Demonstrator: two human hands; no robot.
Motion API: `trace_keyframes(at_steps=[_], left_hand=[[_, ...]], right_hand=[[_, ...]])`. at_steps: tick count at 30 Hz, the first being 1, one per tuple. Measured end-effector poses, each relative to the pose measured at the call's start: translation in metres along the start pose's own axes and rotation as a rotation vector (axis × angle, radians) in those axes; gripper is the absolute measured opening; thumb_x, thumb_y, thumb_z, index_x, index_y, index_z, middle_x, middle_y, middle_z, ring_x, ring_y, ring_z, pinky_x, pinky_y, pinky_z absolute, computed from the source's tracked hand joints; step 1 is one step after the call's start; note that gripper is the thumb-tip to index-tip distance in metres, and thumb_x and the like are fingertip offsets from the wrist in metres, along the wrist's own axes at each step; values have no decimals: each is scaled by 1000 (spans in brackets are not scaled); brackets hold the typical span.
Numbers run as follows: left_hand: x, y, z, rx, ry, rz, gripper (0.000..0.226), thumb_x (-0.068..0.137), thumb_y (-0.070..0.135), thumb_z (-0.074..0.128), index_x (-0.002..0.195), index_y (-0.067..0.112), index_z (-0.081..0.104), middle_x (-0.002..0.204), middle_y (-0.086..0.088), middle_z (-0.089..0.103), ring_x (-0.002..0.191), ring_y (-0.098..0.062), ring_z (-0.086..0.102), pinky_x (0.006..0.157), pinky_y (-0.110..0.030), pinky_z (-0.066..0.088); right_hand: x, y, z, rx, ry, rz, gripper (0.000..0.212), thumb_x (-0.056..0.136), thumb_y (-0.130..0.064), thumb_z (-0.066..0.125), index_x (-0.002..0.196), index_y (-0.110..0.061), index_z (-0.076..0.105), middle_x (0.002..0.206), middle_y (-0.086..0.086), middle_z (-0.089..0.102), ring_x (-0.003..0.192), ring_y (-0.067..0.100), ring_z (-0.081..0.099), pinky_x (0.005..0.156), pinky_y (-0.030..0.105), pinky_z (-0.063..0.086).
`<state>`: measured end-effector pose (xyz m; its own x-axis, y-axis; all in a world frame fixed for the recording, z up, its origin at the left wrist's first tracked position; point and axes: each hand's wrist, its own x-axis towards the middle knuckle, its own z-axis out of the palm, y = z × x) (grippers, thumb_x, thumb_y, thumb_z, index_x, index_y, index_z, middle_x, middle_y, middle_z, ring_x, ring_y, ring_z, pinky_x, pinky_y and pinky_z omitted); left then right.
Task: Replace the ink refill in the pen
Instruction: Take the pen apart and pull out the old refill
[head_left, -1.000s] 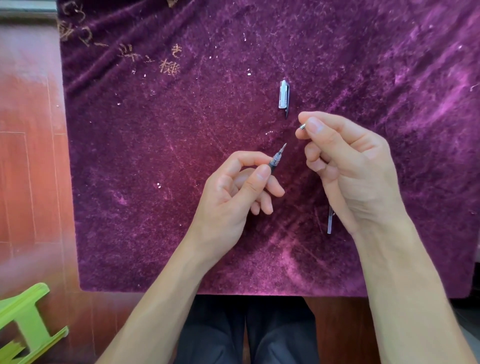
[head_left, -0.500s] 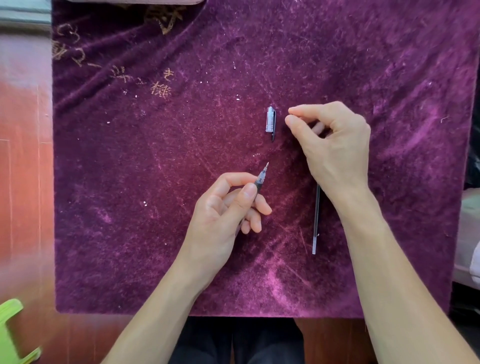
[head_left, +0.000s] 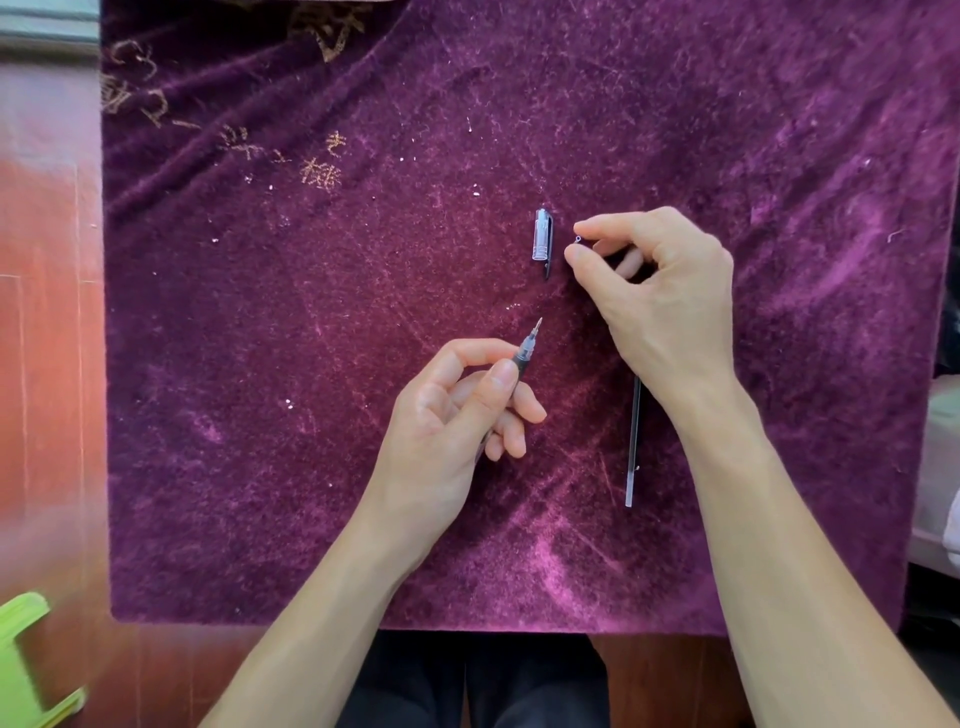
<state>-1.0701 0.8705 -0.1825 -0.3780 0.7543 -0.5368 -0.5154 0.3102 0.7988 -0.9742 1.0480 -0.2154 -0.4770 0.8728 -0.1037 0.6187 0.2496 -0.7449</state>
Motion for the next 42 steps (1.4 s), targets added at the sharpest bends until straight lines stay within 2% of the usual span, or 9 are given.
trace_keyframes(at_steps=[6, 10, 12, 15, 18, 23, 28, 34, 42], left_hand=[[0, -1, 3, -4, -4, -5, 22, 96, 32, 56, 110, 17, 65, 82, -6, 72, 60, -13, 60, 57, -20, 47], [-1, -2, 4, -1, 0, -7, 18, 100, 29, 56, 111, 17, 65, 82, -6, 72, 60, -12, 60, 56, -19, 47], [-4, -1, 4, -8, 6, -16, 16, 103, 25, 54, 112, 16, 65, 83, -7, 72, 59, -12, 60, 55, -21, 47], [-9, -1, 6, -24, 14, -40, 17, 103, 25, 53, 112, 15, 64, 82, -7, 71, 57, -12, 59, 54, -23, 46], [-15, -2, 8, -44, 19, -60, 18, 103, 25, 53, 113, 15, 63, 81, -7, 71, 53, -12, 57, 51, -23, 44], [-29, -9, 7, -45, 15, -81, 23, 105, 25, 51, 115, 9, 64, 79, -8, 69, 45, -10, 58, 41, -19, 41], [-39, -17, 0, -47, 12, -94, 25, 107, 21, 47, 116, 4, 62, 77, -7, 69, 41, -8, 54, 38, -17, 38], [-48, -21, -3, -72, 0, -78, 29, 104, 27, 48, 116, 5, 63, 75, -4, 69, 39, -6, 51, 38, -16, 35], [-55, -24, -9, -59, 2, -85, 30, 104, 28, 50, 116, 3, 62, 76, -4, 70, 41, -9, 51, 37, -17, 34]], right_hand=[[0, -1, -1, 4, -1, 14, 15, 93, -24, 80, 108, -25, 83, 94, -4, 74, 66, 5, 61, 71, 12, 50], [-5, -9, -14, -4, -24, 17, 23, 91, -23, 81, 114, -25, 81, 96, -2, 74, 70, 10, 63, 71, 20, 52], [-15, -17, -25, 96, 11, 15, 23, 92, -24, 82, 114, -27, 80, 93, -4, 74, 68, 7, 61, 68, 18, 50], [-43, -35, -34, 334, 63, 64, 11, 98, -27, 77, 107, -35, 79, 85, -13, 75, 71, -2, 64, 67, 12, 50], [-74, -42, -28, 489, -28, 214, 11, 102, -31, 71, 100, -34, 82, 82, -16, 77, 70, -5, 65, 67, 10, 50], [-107, -34, -15, 641, -244, 319, 13, 103, -14, 70, 104, -20, 81, 79, -17, 77, 62, -10, 64, 63, 6, 50], [-112, -26, -12, 684, -277, 353, 12, 100, -15, 75, 98, -24, 84, 83, -16, 80, 71, -8, 68, 69, 7, 50], [-111, -25, -13, 683, -351, 341, 8, 98, -14, 77, 96, -18, 84, 82, -15, 80, 70, -9, 67, 68, 5, 49], [-98, -30, -13, 690, -289, 365, 9, 98, -19, 77, 93, -21, 84, 77, -15, 77, 64, -3, 60, 67, 13, 49]])
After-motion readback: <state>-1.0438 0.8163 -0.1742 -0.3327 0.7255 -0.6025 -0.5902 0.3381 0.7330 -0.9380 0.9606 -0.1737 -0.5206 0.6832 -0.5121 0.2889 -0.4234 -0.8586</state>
